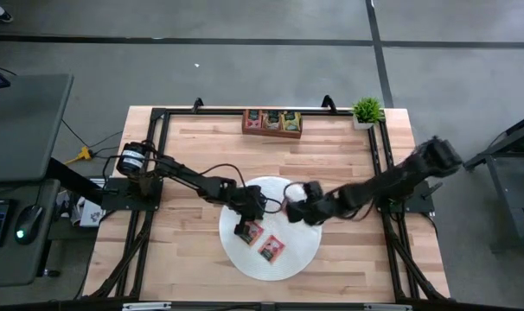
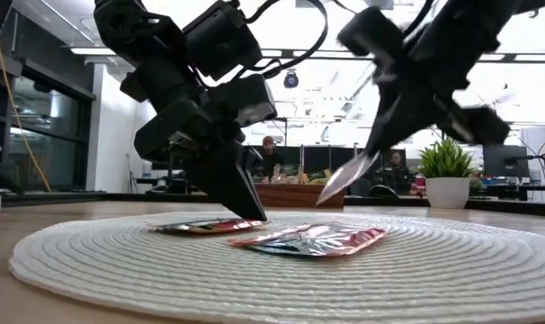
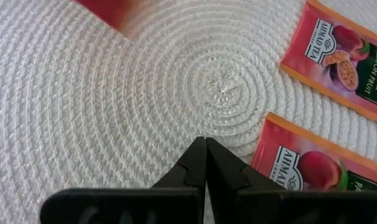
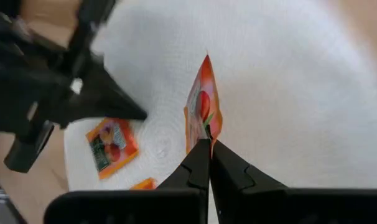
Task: Pick & Place Tea
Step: Put the orange tea bag into the left section of the wooden organizer
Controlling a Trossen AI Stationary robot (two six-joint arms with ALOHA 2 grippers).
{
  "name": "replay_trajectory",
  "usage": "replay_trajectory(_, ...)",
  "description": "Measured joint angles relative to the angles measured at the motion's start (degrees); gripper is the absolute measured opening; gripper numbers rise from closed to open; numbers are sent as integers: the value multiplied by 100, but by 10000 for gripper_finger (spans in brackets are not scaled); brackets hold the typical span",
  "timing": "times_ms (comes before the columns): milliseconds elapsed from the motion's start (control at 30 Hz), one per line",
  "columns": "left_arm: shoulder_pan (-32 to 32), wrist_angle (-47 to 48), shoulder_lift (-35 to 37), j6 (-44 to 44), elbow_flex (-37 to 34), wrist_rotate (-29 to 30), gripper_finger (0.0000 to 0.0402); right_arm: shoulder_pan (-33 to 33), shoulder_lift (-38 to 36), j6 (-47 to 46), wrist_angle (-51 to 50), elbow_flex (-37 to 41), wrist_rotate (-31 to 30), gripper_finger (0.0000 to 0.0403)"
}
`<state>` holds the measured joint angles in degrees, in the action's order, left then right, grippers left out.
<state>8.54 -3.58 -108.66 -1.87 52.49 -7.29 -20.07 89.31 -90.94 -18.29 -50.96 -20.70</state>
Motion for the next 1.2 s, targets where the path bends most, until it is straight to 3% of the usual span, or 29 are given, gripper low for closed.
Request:
replay_trajectory(133,-124,146,162,-147,178,-271,0,407,-897,1208,-862,-2,199,0)
replay_trajectory(333,-681,151,746,-531,793,-823,0,1439,-2015,3766,-1657,-4,1042,0)
replay_trajectory(533,-1429,87,1325,-1185,1355,-2019,0,2692,-2432,6252,-2341,-4,2154,0)
replay_trajectory(700,-2132,24,1702,-1340,1418,-2383,0,3742,-2255,7963,-2495,-4,3060,0)
replay_trajectory(900,-2847,-362,1856,-1061,1103,-2854,0,4719,-1711,9583,-2830,-337,3458,0)
replay_trajectory(1033,-3125,-1026,1852,-641,781,-3065,0,5096,-1041,10534,-3187,-1113,3396,0)
replay_trajectory(1200,-3434,-1466,1868,-284,525,-3037,0,5349,182,11517,-3798,-2697,3060,0)
